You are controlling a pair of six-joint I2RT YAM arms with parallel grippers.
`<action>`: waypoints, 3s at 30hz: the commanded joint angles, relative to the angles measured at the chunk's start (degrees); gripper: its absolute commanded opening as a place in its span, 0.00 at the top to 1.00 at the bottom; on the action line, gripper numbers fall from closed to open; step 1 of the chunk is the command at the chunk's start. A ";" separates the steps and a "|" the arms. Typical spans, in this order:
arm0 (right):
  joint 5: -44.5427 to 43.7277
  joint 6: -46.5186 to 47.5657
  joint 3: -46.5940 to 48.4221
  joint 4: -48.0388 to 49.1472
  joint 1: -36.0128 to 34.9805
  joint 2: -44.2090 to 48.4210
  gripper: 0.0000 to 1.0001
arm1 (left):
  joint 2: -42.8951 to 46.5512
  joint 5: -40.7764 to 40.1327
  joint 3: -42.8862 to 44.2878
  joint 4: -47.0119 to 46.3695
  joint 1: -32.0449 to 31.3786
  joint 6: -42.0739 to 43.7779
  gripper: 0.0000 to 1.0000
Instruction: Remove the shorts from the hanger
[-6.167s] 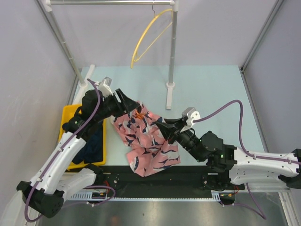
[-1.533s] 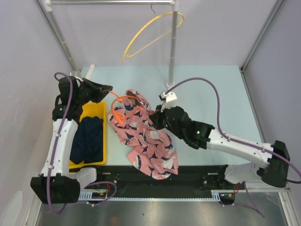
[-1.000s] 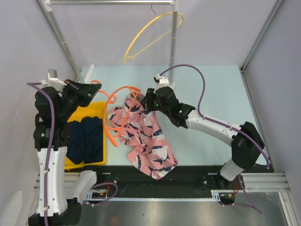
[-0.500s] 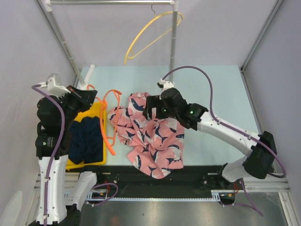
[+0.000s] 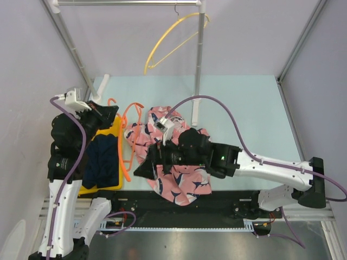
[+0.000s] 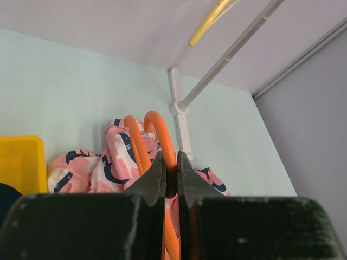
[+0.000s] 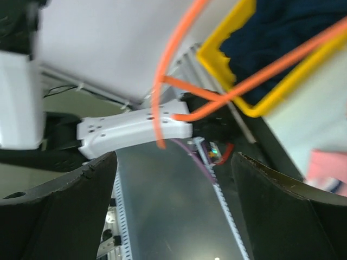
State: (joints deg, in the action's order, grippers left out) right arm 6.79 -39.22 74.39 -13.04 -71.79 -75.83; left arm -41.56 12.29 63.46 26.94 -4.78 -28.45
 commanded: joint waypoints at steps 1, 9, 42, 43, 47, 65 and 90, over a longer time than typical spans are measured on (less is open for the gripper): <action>-0.89 -0.86 2.51 11.80 -3.97 -2.47 0.15 | 0.87 -1.22 -0.27 -2.59 -0.41 0.59 1.00; -4.85 -0.51 4.89 14.35 -7.39 -7.75 0.27 | 1.66 -6.23 1.92 1.62 -0.41 -0.38 1.00; -19.43 9.51 7.70 14.80 -15.31 -13.38 0.41 | -1.16 -18.63 9.14 15.61 -0.41 -5.75 0.99; -20.66 10.04 7.70 14.62 -15.40 -13.29 0.38 | -0.89 -18.01 8.70 14.82 -0.41 -5.48 1.00; -21.64 11.36 7.79 14.44 -15.14 -12.50 0.37 | -0.71 -17.48 7.73 14.72 -0.41 -5.92 1.00; -16.90 14.08 12.09 19.10 -13.91 -17.77 1.00 | -1.95 -18.36 9.93 17.19 -0.41 -6.72 1.00; -5.21 17.51 10.25 34.39 -10.39 -19.09 1.00 | 3.77 -32.15 20.11 20.07 -0.41 0.23 0.00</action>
State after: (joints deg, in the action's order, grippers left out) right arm -2.15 -21.17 83.18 13.28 -84.44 -94.02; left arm -37.54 -13.19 77.60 45.23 -5.02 -30.52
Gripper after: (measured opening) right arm 0.020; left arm 0.951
